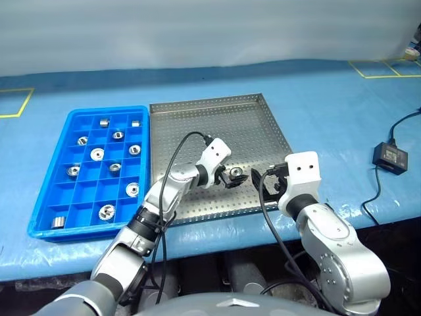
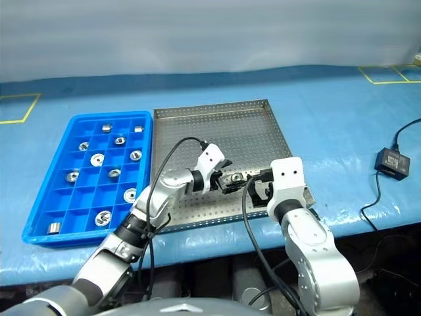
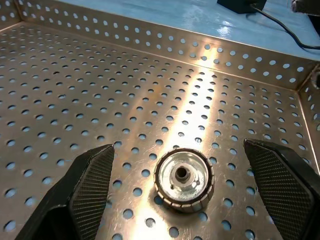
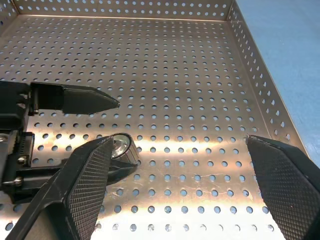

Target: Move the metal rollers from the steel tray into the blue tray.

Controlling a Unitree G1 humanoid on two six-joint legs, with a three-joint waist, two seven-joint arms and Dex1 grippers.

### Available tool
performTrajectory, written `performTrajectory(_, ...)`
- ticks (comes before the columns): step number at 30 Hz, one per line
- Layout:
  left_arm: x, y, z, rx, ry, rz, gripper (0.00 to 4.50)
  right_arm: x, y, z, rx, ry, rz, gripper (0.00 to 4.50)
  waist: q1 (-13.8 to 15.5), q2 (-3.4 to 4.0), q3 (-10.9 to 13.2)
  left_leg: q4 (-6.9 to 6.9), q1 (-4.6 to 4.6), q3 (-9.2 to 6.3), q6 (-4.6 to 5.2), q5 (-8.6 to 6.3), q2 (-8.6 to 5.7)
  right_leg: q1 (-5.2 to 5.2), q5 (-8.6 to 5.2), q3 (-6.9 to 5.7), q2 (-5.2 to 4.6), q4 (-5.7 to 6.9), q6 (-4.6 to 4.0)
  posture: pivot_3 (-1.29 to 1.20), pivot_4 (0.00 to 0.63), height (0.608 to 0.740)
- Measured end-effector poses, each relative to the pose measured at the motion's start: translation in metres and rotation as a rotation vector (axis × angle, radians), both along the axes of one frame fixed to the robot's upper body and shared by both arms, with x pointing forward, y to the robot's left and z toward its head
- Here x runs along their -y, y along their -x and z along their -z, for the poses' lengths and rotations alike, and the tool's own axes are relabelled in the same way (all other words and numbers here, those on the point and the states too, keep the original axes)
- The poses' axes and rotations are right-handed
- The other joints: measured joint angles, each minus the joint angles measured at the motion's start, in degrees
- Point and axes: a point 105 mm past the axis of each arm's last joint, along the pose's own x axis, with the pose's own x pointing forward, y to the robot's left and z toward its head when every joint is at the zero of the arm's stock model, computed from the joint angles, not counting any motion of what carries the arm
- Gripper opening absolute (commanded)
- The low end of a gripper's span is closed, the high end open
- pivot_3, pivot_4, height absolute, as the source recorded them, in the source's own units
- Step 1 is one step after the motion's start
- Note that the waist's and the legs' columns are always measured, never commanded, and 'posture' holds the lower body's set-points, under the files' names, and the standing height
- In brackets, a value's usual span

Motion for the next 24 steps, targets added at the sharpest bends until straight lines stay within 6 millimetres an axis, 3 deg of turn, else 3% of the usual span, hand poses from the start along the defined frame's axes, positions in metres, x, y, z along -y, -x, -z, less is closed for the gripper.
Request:
performTrajectory(1, 0.003, 0.000, 0.001, 0.000, -0.004, 0.009, 4.50, -0.001, 0.000, 0.000, -0.001, -0.004, 0.002, 4.48, -0.1, 0.00, 0.0, 0.00, 0.01, 0.05, 0.03, -0.01, 0.00, -0.01, 0.01, 0.06, 0.00, 0.00, 0.02, -0.24, 0.150, 0.740)
performTrajectory(4, 0.007, -0.001, 0.010, -0.012, -0.039, 0.018, 3.96, -0.003, 0.000, 0.001, -0.002, -0.008, 0.000, 4.50, -0.7, 0.00, 0.0, 0.00, 0.00, 0.11, 0.07, -0.03, -0.02, -0.03, 0.03, 0.14, -0.02, -0.02, 0.05, -0.24, 0.150, 0.740)
performTrajectory(11, 0.005, -0.002, 0.020, -0.023, -0.111, 0.024, 1.72, -0.007, 0.000, 0.001, -0.002, -0.018, -0.002, 4.50, -1.7, 0.00, 0.0, -0.01, 0.00, 0.16, 0.12, -0.06, -0.01, -0.05, 0.04, 0.21, -0.03, -0.03, 0.07, -0.20, 0.150, 0.740)
performTrajectory(17, -0.006, -0.009, 0.008, -0.021, -0.059, -0.046, 1.73, -0.014, -0.005, -0.006, 0.024, -0.006, -0.049, 4.50, -1.5, -0.01, 0.0, 0.00, 0.01, 0.22, 0.13, -0.05, 0.01, -0.09, 0.08, 0.27, -0.02, -0.01, 0.13, -0.13, 0.150, 0.740)
performTrajectory(22, -0.039, -0.027, -0.042, 0.080, 0.117, -0.255, 1.73, -0.035, -0.015, -0.009, 0.027, -0.008, -0.162, 4.50, -0.7, -0.02, 0.0, -0.03, 0.01, 0.22, 0.14, -0.04, 0.02, -0.08, 0.09, 0.30, -0.02, -0.01, 0.13, -0.03, 0.150, 0.740)
performTrajectory(24, -0.061, -0.028, -0.058, 0.132, 0.153, -0.356, 1.73, -0.047, -0.021, -0.008, 0.020, -0.007, -0.220, 4.50, -0.1, -0.02, 0.0, -0.05, 0.02, 0.23, 0.14, -0.04, 0.01, -0.09, 0.10, 0.31, -0.02, -0.02, 0.13, 0.01, 0.150, 0.740)
